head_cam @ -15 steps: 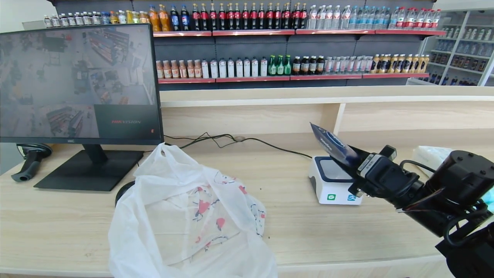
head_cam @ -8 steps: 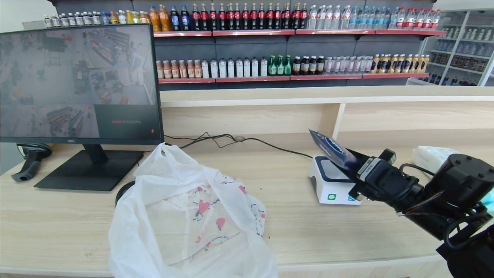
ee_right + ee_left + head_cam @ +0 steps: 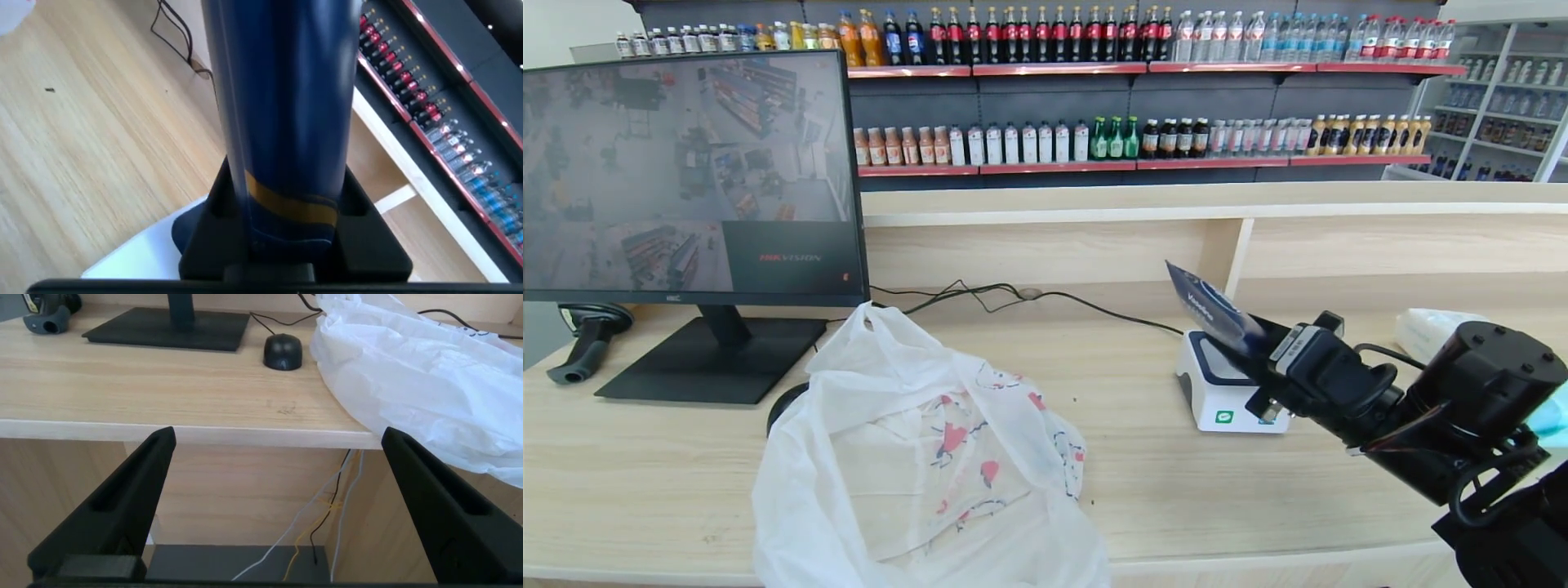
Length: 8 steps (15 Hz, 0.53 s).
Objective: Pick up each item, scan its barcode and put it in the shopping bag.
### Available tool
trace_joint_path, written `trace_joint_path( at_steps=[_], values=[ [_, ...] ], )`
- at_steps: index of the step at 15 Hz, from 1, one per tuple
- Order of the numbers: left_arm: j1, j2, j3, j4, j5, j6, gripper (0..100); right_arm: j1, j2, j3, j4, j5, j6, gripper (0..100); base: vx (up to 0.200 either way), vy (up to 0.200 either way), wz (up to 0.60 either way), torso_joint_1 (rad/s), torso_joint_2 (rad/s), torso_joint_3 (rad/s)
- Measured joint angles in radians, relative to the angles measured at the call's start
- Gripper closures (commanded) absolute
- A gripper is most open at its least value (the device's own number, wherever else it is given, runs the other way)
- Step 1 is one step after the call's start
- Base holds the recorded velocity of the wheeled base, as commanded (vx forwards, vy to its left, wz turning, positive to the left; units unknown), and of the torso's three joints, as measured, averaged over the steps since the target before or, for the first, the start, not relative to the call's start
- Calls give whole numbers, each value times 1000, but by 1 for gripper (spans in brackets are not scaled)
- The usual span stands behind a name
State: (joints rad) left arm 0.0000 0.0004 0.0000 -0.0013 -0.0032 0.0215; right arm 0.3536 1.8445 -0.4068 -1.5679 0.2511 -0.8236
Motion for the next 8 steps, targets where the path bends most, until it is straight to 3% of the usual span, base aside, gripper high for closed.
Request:
trace_joint_path(
  at_steps=[2,8],
  values=[
    [0,0,0,0,0,0,0,11,-7,0,0,-9,47,100,0,0,0,0,0,0],
    [0,0,0,0,0,-1,0,82,-112,4,-2,-216,367,100,0,0,0,0,0,0]
  ],
)
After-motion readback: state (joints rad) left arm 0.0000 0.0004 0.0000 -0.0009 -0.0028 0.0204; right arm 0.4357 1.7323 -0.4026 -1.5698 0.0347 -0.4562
